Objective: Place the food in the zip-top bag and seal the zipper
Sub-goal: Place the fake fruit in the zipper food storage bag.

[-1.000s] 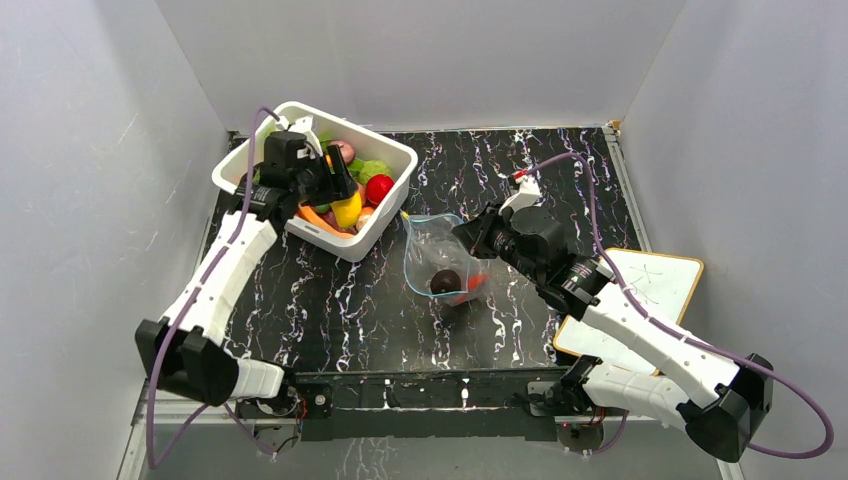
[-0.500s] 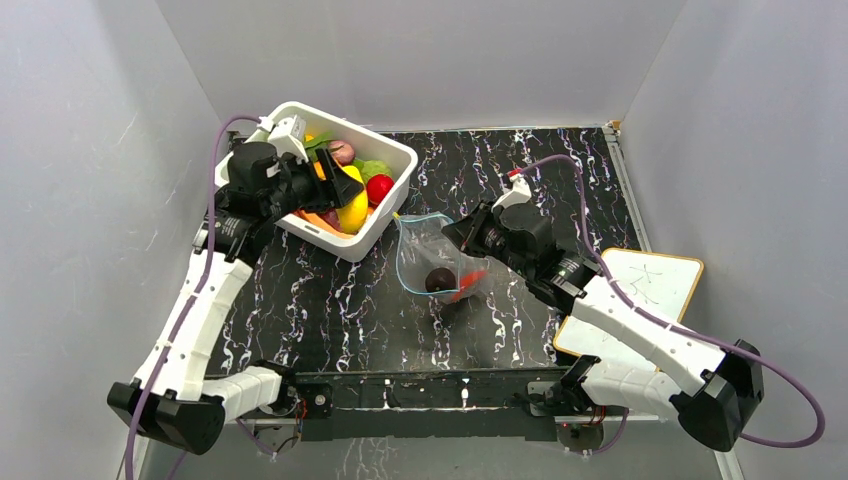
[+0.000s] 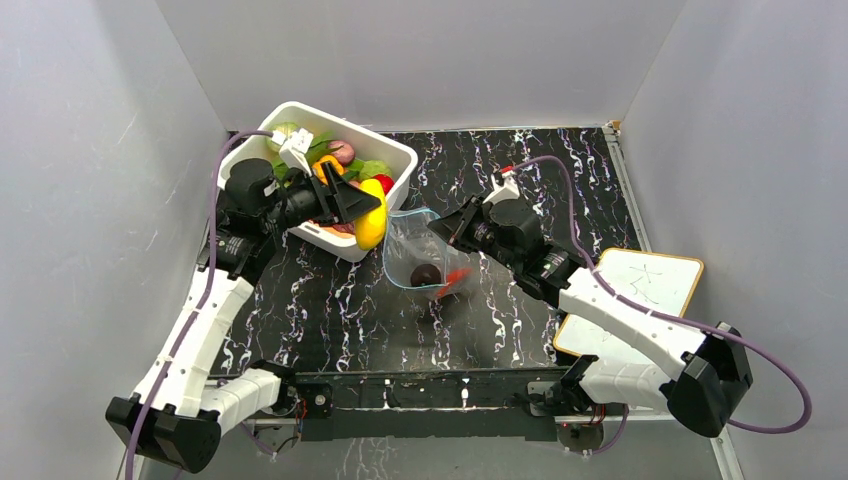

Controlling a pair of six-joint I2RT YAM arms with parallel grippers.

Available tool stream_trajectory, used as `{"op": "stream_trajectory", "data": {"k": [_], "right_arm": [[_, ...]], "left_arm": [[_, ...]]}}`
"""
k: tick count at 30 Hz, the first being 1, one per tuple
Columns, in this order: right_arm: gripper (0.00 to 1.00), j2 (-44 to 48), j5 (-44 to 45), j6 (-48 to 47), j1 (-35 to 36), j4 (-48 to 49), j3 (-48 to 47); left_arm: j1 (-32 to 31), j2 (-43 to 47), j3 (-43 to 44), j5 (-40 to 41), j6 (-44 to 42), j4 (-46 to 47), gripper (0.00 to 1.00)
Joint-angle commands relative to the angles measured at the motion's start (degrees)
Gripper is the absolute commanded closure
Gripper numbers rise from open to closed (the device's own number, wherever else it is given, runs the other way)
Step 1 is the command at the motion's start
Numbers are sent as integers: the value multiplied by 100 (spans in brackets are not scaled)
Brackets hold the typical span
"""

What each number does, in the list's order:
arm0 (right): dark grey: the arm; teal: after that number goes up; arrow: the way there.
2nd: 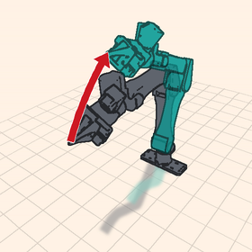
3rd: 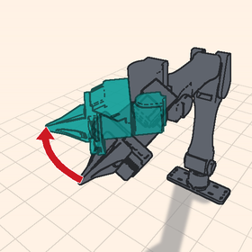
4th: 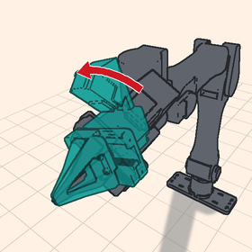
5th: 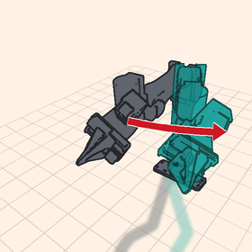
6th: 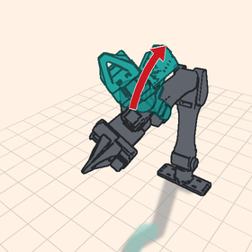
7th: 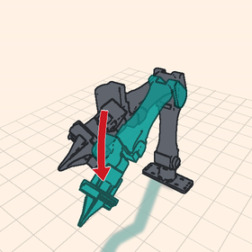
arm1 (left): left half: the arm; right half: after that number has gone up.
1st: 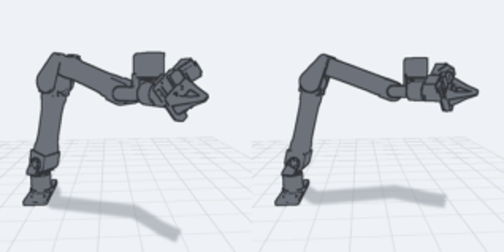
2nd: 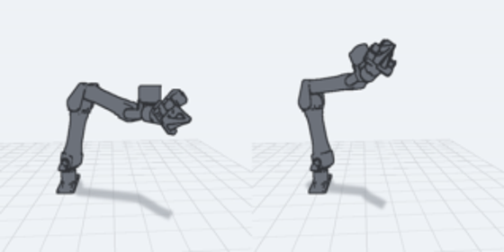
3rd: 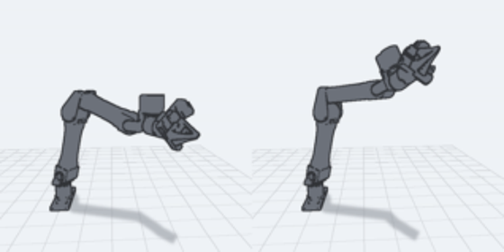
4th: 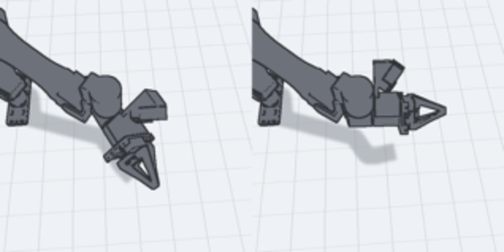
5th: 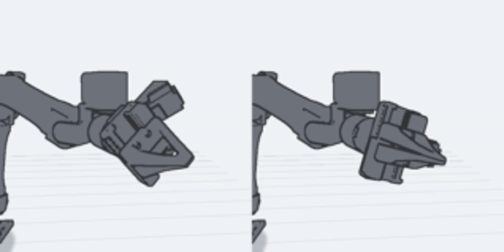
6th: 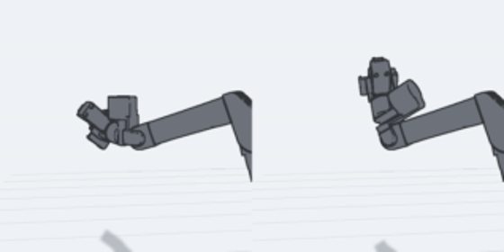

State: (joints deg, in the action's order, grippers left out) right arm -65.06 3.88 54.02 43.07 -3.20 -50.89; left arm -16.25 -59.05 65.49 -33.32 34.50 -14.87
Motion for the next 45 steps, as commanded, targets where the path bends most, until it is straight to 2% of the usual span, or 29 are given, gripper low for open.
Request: {"op": "stream_trajectory", "data": {"k": [1, 8, 14, 20, 29, 34, 45], "right_arm": [[100, -59, -255, 242, 23, 592, -260], [100, 12, -319, 372, 30, 690, -251], [100, 100, -356, 623, 21, 777, -193], [100, 170, -364, 705, 25, 860, -112], [100, 87, -328, 573, 27, 904, -402], [100, 65, -356, 605, 25, 910, -380], [100, -76, -104, 577, 24, 1060, -297]], "left_arm": [[10, 145, -223, -755, 683, 958, 71], [-52, 137, -694, -959, 1443, 1865, 72], [-172, 1, -920, -789, 1472, 2008, 72], [-279, -128, -970, -274, 1071, 1491, 72], [-455, -531, -905, -297, 852, 1276, 70], [-540, -670, -869, -24, 766, 1110, 66], [-896, -719, -906, -343, 1007, 1176, 65]]}}
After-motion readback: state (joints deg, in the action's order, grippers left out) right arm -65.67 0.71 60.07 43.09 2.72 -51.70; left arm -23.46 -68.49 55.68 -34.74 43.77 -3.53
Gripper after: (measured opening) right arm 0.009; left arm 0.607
